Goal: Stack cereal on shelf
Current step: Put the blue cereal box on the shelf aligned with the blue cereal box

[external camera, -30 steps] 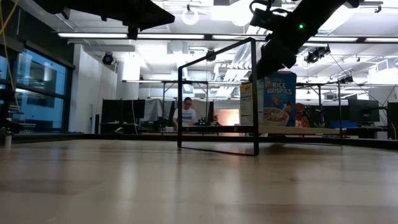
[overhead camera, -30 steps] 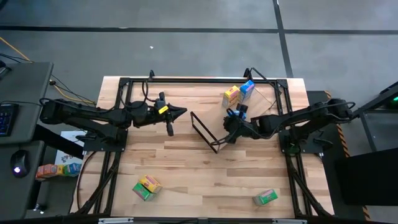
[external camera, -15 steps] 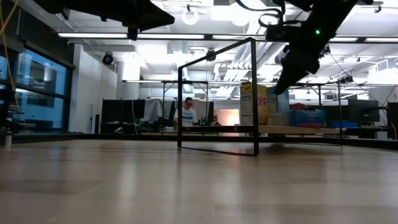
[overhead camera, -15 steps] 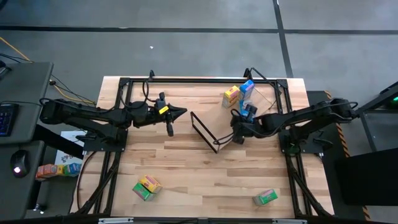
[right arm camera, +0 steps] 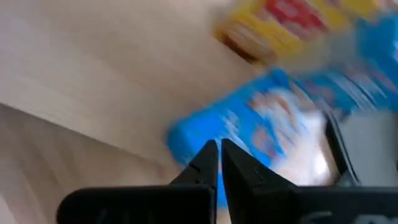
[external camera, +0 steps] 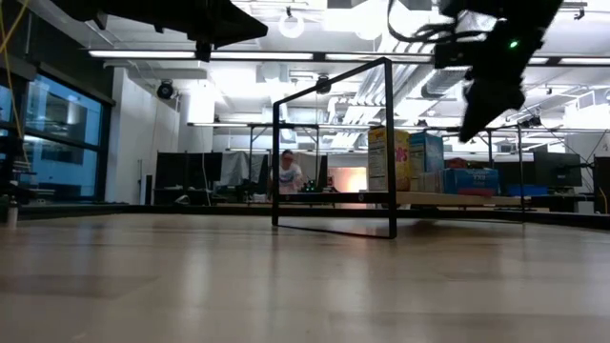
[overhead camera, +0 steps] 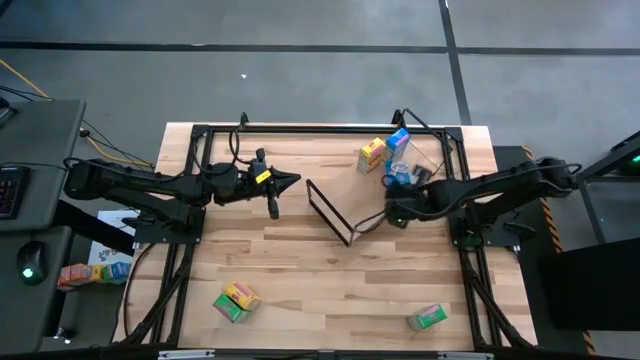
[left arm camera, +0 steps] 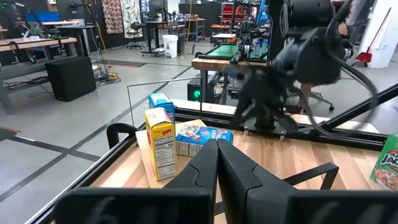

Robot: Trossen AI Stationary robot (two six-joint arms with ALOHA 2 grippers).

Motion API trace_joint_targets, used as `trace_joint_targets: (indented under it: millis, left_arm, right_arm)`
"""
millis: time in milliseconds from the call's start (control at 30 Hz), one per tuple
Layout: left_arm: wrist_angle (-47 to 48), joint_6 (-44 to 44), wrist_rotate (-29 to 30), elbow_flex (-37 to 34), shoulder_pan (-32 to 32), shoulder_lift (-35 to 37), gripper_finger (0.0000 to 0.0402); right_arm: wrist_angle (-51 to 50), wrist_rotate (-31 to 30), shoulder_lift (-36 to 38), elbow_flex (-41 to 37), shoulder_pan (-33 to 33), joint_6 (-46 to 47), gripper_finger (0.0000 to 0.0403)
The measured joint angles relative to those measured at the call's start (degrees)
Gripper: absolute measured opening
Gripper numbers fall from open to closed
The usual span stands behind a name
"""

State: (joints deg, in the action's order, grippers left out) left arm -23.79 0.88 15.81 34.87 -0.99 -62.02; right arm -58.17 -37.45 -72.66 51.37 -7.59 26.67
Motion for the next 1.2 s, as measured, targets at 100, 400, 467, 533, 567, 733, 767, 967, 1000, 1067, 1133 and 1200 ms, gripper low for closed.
trace_joint_targets:
  millis: [100, 400, 467, 533, 567, 733, 767, 967, 1000, 1067, 1133, 1200]
  left_arm:
    - [0.0, 0.5, -0.1, 0.0, 0.0, 0.0, 0.0001]
    - [-0.1, 1.2, -0.2, 0.0, 0.0, 0.0, 0.0001]
    - [-0.1, 1.0, -0.2, 0.0, 0.0, 0.0, 0.0001]
    - [-0.1, 1.0, -0.2, 0.0, 0.0, 0.0, 0.0001]
    - [-0.1, 0.9, -0.2, 0.0, 0.0, 0.0, 0.0001]
    - [-0.1, 0.4, -0.2, 0.0, -0.1, 0.0, 0.0001]
    - [-0.1, 0.4, -0.2, 0.0, -0.1, 0.0, 0.0001]
    - [-0.1, 0.4, -0.2, 0.0, -0.1, 0.0, 0.0001]
    - [-0.1, 0.4, -0.2, 0.0, -0.1, 0.0, 0.0]
    - [-0.1, 0.4, -0.2, 0.0, -0.1, 0.0, 0.0001]
    - [-0.1, 0.4, -0.2, 0.0, -0.1, 0.0, 0.0001]
    - [-0.1, 0.4, -0.2, 0.0, -0.1, 0.0, 0.0]
  right_arm:
    - [-5.5, -3.4, 4.4, -1.3, -0.7, 9.1, 0.0]
    - [17.2, -2.2, 16.6, -19.1, -2.3, 12.0, 0.0]
    - [22.1, -1.8, 17.9, -21.8, -2.3, 11.0, 0.0]
    - [25.6, -2.2, 18.8, -23.2, -2.3, 10.5, 0.0]
    - [26.6, -2.8, 19.0, -23.5, -2.3, 10.4, 0.0]
    - [32.0, -6.7, 19.0, -24.9, -1.5, 10.3, 0.0]
    - [33.1, -6.6, 19.0, -25.3, -1.2, 10.2, 0.0]
    - [36.8, -7.7, 19.0, -27.1, 1.3, 12.1, 0.0]
    - [37.2, -8.3, 19.0, -27.2, 1.7, 12.5, 0.0]
    - [38.5, -9.1, 19.0, -27.2, 2.4, 12.8, 0.0]
    - [39.8, -8.9, 18.8, -27.2, 3.2, 13.0, 0.0]
    - [41.0, -7.6, 18.2, -27.2, 4.0, 13.0, 0.0]
